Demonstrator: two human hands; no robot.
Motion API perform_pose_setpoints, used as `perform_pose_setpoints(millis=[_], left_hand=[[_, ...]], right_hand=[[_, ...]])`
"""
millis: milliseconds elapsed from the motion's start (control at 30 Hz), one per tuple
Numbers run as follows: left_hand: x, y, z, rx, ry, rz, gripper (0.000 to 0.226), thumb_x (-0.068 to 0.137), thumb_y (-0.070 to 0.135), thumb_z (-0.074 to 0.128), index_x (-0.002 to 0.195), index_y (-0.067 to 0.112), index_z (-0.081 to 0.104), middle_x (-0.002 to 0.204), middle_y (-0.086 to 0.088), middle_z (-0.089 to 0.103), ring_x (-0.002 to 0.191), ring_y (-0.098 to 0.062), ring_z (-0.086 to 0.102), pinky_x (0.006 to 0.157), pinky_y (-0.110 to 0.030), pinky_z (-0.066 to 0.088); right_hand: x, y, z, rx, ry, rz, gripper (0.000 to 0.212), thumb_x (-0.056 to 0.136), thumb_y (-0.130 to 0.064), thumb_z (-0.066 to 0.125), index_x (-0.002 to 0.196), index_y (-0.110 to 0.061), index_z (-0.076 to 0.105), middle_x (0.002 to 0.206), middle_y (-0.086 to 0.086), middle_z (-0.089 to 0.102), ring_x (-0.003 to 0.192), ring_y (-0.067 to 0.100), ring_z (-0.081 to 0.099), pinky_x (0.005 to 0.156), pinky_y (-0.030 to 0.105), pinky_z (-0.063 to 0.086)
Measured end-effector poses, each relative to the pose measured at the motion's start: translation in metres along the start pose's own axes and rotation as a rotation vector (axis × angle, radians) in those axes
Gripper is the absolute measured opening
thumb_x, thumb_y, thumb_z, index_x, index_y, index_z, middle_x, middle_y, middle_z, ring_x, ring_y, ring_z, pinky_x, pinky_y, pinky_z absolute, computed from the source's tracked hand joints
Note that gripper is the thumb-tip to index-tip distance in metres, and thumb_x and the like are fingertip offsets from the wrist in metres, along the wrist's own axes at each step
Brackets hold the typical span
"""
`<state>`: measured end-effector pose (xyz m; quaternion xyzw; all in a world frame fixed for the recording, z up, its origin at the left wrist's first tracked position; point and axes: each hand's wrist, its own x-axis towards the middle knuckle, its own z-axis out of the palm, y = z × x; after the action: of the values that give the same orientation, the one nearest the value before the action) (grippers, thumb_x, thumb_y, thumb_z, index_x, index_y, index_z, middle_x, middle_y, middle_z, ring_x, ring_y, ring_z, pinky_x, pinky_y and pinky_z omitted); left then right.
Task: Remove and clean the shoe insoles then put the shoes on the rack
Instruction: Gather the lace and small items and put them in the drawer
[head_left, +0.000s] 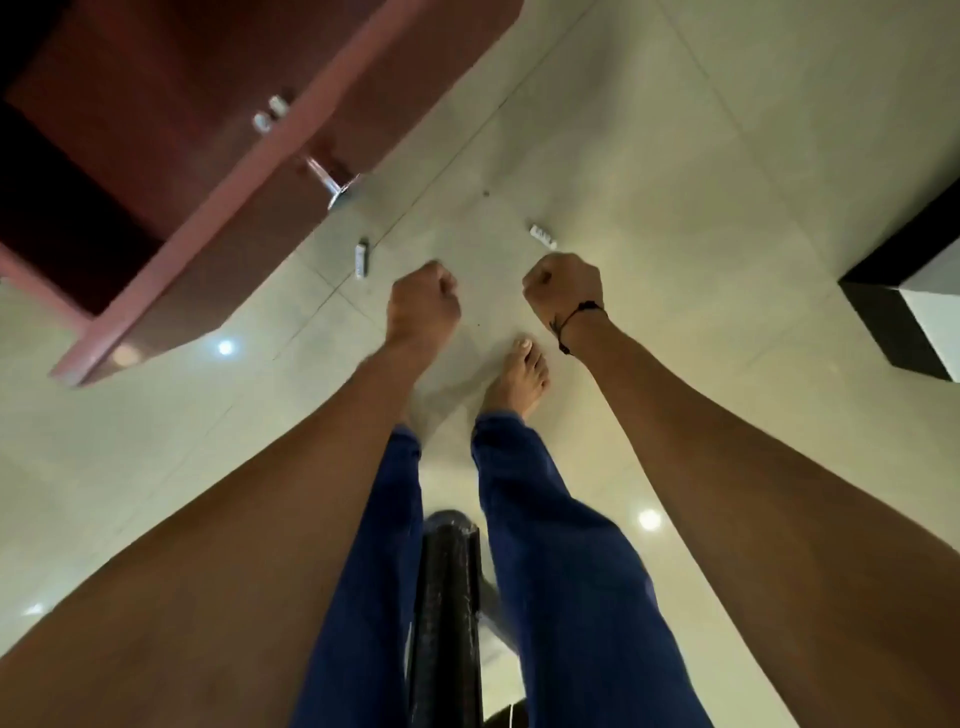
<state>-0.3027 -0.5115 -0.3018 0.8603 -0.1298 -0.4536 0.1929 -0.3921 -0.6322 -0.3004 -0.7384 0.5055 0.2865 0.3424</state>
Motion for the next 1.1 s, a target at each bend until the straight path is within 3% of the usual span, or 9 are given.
perform_pose_setpoints(millis=[100, 200, 367, 433, 667, 867, 933, 1000, 1100], left_hand=[[0.039, -0.034, 0.022, 0.114, -0.003, -0.029, 0.019, 0.089, 0.003, 0.048, 0.098, 0.006, 0.064, 0.104, -0.011, 0.066, 0.097, -0.026, 0.061, 0.078, -0.024, 0.043], [0.073, -0.058, 0.036, 0.184, 0.02, -0.039, 0.021, 0.088, 0.003, 0.048, 0.103, 0.004, 0.063, 0.109, -0.015, 0.065, 0.105, -0.03, 0.058, 0.084, -0.029, 0.042], [0.116, -0.093, 0.052, 0.327, 0.144, 0.01, 0.031, 0.09, 0.002, 0.049, 0.12, -0.001, 0.056, 0.121, -0.017, 0.056, 0.117, -0.031, 0.048, 0.09, -0.025, 0.033], [0.127, -0.11, 0.055, 0.413, 0.232, 0.021, 0.029, 0.089, 0.005, 0.05, 0.117, 0.002, 0.058, 0.129, -0.02, 0.049, 0.122, -0.032, 0.042, 0.098, -0.029, 0.028], [0.158, -0.132, 0.056, 0.304, 0.336, -0.226, 0.044, 0.089, 0.012, 0.055, 0.127, -0.001, 0.037, 0.135, -0.023, 0.034, 0.118, -0.039, 0.04, 0.099, -0.039, 0.033], [0.173, -0.134, 0.048, 0.147, 0.316, -0.205, 0.036, 0.083, -0.007, 0.046, 0.116, 0.007, 0.046, 0.122, -0.019, 0.049, 0.105, -0.037, 0.053, 0.081, -0.036, 0.043], [0.163, -0.128, 0.043, 0.183, 0.278, -0.19, 0.03, 0.086, -0.004, 0.046, 0.115, 0.004, 0.048, 0.12, -0.021, 0.054, 0.106, -0.036, 0.054, 0.078, -0.033, 0.041], [0.149, -0.117, 0.04, 0.137, 0.263, -0.169, 0.018, 0.09, 0.007, 0.052, 0.108, 0.002, 0.053, 0.112, -0.021, 0.061, 0.103, -0.036, 0.058, 0.08, -0.035, 0.044], [0.114, -0.09, 0.032, -0.138, 0.177, -0.252, 0.007, 0.086, 0.009, 0.053, 0.08, 0.011, 0.056, 0.081, -0.014, 0.069, 0.071, -0.029, 0.068, 0.073, -0.04, 0.055]], right_hand=[[0.053, 0.019, 0.02, -0.094, 0.026, 0.013, 0.028, 0.091, -0.008, 0.042, 0.108, -0.006, 0.065, 0.113, 0.012, 0.064, 0.109, 0.031, 0.056, 0.084, 0.027, 0.043], [0.093, 0.034, 0.035, -0.082, 0.035, 0.021, 0.036, 0.088, -0.005, 0.044, 0.122, -0.009, 0.057, 0.122, 0.01, 0.061, 0.115, 0.028, 0.052, 0.089, 0.026, 0.04], [0.147, 0.061, 0.061, -0.117, 0.061, -0.013, 0.04, 0.086, -0.003, 0.045, 0.125, -0.008, 0.047, 0.126, 0.017, 0.051, 0.117, 0.033, 0.046, 0.09, 0.032, 0.039], [0.161, 0.067, 0.069, -0.134, 0.089, -0.019, 0.041, 0.086, -0.001, 0.044, 0.127, -0.009, 0.043, 0.129, 0.016, 0.047, 0.12, 0.032, 0.042, 0.091, 0.033, 0.038], [0.189, 0.059, 0.093, -0.227, 0.158, -0.104, 0.036, 0.092, -0.01, 0.049, 0.126, -0.002, 0.041, 0.127, 0.017, 0.048, 0.118, 0.033, 0.044, 0.085, 0.036, 0.042], [0.178, 0.036, 0.101, -0.013, 0.145, -0.089, 0.021, 0.089, -0.012, 0.047, 0.107, -0.015, 0.058, 0.117, 0.012, 0.061, 0.109, 0.029, 0.054, 0.075, 0.026, 0.039], [0.158, 0.024, 0.101, 0.091, 0.11, -0.083, 0.009, 0.088, -0.012, 0.047, 0.091, -0.018, 0.053, 0.11, 0.013, 0.063, 0.102, 0.029, 0.056, 0.069, 0.024, 0.037], [0.134, 0.011, 0.1, 0.21, 0.091, -0.068, 0.011, 0.086, -0.011, 0.05, 0.078, -0.017, 0.046, 0.105, 0.013, 0.066, 0.098, 0.03, 0.058, 0.071, 0.028, 0.044], [0.09, -0.004, 0.094, 0.333, 0.054, -0.018, 0.009, 0.085, -0.015, 0.053, 0.077, -0.012, 0.053, 0.1, 0.012, 0.068, 0.096, 0.03, 0.06, 0.079, 0.034, 0.049]])
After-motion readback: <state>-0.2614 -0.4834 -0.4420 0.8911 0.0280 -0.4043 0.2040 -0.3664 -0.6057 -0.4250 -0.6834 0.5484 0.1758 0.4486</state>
